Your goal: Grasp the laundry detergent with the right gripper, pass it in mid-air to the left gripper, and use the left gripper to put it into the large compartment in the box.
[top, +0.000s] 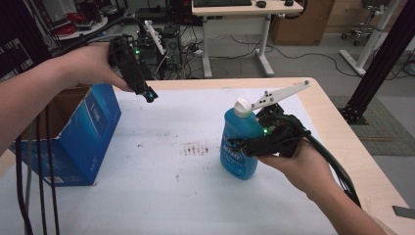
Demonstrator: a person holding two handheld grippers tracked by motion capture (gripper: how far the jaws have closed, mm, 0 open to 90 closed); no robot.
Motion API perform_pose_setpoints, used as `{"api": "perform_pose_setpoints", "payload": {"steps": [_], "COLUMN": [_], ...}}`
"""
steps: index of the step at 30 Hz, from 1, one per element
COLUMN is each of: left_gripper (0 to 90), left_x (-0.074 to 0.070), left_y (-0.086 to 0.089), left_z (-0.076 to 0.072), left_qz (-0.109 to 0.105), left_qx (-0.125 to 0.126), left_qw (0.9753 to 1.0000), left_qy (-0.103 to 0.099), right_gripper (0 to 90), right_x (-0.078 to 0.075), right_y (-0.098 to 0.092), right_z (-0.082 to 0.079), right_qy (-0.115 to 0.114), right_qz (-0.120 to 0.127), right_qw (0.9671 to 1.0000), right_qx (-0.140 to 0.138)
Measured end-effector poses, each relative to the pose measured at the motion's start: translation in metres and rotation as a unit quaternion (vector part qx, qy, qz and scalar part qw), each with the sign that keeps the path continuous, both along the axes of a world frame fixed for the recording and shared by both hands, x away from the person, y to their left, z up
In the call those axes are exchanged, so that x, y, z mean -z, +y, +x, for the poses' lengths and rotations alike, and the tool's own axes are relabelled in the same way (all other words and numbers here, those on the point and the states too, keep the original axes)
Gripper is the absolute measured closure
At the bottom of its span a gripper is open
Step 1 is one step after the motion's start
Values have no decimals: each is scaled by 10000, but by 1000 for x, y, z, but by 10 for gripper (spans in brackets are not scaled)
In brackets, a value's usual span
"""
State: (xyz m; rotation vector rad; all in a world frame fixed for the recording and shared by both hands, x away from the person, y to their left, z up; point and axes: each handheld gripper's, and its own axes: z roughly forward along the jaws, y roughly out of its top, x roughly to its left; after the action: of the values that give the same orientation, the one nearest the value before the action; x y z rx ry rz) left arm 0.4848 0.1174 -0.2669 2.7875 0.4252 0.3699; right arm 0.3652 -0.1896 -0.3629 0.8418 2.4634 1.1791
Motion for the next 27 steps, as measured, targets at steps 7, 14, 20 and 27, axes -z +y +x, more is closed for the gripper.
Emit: {"api": "perform_pose_setpoints", "payload": {"steps": [7,14,20,27], "left_gripper": [180,179,179,179], "left_x": [-3,-12,-23,-39], "left_y": [2,2,2,-2], "left_z": [-2,-8,-13,-24], "left_qz": [-104,-228,-355,-520], "left_qx": [11,122,269,562], "left_qw": [9999,9996,9990,9970], "left_qy": [-26,-62,-88,-103], "right_gripper": [440,440,440,440], "right_x": [-11,-33,-48,-62], "right_y": [-7,-10,-4,9], "right_z": [5,20,35,50], "right_qy": [-50,-156,-131,-46], "right_qz": [154,221,263,326], "right_qw": [9996,9962,9895,9793], "right_qx": [-235,-830,-1419,-1998]}}
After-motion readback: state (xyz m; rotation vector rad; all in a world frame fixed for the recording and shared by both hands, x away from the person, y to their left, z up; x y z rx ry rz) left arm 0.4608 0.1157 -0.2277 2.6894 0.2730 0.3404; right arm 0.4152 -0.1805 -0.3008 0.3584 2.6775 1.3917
